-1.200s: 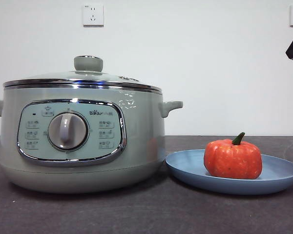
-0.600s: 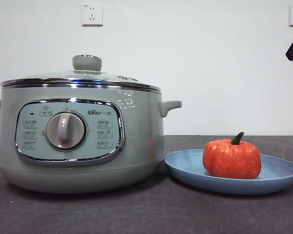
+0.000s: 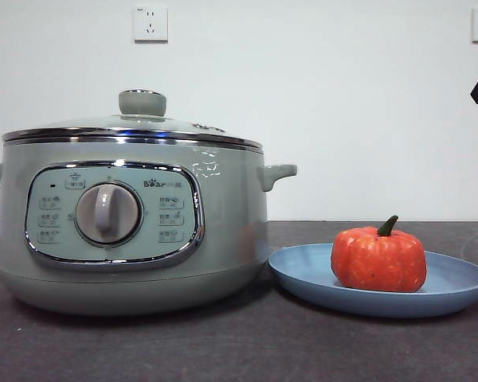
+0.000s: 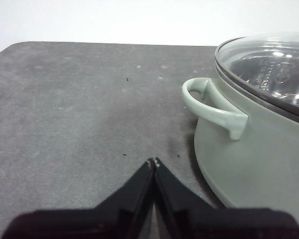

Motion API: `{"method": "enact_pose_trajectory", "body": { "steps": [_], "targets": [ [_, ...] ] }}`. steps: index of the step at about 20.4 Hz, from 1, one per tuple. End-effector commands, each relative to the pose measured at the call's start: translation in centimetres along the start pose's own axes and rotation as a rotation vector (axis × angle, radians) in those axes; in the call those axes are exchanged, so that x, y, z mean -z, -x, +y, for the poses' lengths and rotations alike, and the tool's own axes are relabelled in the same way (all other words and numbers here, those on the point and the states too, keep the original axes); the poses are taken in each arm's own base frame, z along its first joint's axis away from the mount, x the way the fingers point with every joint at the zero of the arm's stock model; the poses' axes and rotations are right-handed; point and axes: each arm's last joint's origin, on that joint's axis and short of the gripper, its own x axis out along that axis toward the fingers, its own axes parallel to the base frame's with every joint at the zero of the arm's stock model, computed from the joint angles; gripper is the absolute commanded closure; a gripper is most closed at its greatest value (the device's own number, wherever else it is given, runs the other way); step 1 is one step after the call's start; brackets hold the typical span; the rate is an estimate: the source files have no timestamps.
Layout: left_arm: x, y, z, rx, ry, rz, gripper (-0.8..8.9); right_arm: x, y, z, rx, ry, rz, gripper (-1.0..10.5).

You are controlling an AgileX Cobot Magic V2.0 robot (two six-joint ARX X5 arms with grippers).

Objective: Take the pumpkin out from the steamer,put the pumpkin in the blue plate,close the lid

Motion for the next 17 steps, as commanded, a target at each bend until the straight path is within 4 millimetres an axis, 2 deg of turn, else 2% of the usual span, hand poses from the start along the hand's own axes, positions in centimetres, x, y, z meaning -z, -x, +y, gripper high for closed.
{"method": "enact_pose_trajectory", "body": {
  "steps": [1, 10, 14, 17],
  "targets": [
    [0.4, -0.1, 0.0, 0.003, 0.004, 0.022, 8.17, 0.1, -0.1, 0.0, 0.002, 0.002, -0.002, 9.6],
    [0.4, -0.1, 0.0, 0.003, 0.004, 0.022, 8.17, 0.1, 0.3, 0.0, 0.007, 0.001, -0.023, 9.6],
    [0.4, -0.1, 0.0, 0.002, 0.004, 0.022, 8.17, 0.1, 2.5, -1.6, 0.132, 0.037, -0.245, 9.6],
    [0.4, -0.1, 0.0, 0.003, 0.004, 0.022, 8.17, 2.2, 2.4, -2.8, 0.176, 0.046, -0.368, 9.6]
  ]
}}
